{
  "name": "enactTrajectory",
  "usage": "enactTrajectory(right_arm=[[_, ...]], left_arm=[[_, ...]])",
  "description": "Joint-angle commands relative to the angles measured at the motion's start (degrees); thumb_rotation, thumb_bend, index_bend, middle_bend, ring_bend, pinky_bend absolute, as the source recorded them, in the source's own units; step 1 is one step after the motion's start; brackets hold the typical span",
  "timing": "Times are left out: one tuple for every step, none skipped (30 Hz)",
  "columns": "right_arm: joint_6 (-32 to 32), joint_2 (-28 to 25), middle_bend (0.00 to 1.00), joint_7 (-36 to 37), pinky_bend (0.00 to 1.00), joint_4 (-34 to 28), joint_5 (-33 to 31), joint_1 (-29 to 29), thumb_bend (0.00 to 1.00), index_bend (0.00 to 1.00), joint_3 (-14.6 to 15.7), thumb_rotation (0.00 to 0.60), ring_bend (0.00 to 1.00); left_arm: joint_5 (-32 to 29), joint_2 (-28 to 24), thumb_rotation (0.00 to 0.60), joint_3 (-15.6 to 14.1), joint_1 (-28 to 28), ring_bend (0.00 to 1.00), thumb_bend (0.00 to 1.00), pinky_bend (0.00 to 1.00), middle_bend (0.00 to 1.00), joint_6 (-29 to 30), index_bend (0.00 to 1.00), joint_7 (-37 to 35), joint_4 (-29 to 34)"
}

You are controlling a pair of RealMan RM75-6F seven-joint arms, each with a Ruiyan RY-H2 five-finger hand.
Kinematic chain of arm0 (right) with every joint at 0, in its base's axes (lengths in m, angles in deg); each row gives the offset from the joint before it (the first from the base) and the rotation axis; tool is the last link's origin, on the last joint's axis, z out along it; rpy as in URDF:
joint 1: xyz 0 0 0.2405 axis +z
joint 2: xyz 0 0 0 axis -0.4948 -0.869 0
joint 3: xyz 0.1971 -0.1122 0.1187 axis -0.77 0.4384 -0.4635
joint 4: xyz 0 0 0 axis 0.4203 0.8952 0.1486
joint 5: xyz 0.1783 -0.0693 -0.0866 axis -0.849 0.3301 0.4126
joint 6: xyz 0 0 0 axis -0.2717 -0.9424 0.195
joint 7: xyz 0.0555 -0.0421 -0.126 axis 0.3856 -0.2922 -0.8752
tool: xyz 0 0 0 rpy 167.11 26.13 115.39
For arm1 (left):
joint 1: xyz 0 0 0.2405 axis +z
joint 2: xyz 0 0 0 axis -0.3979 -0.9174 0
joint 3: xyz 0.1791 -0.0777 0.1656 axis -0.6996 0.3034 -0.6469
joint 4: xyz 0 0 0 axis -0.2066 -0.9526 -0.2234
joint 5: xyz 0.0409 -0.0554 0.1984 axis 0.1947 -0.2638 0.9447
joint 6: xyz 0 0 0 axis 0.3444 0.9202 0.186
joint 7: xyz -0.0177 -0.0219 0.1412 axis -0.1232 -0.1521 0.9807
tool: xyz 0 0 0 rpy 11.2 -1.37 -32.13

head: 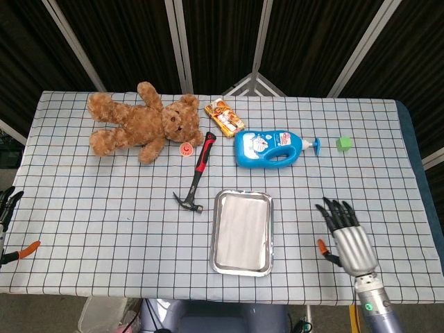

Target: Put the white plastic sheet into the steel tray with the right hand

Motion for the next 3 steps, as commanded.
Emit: enactTrajectory(right_arm=[[-5.69,-7.53,0.0,1.52,0.0,4.57,-0.71,-3.87,0.45,0.01,-0.63,0.6,0.0],[-6.42,-8.34,0.0,2.68,0.0,5.74,-0.76,-4.58,0.44,0.0,-0.4,0.6,0.0],[-6.97,-9.02,0.0,3.81,0.0,7.03,-1.38,-5.39,0.44,0.0,-0.25,0.6,0.0]], left_arm=[[-0.11,0.16,0.6,-0.01,0.05,0.0,0.0,0.0,0.0,0.04,0.0,0.65,-0.22],[-0.15,0.24,0.6,0.02,0.07,0.0,0.0,0.0,0.0,0.1,0.0,0.89,-0.24],[-0.15,0.32,0.6,0.05,0.1,0.0,0.0,0.0,0.0,0.24,0.0,1.2,-0.28]])
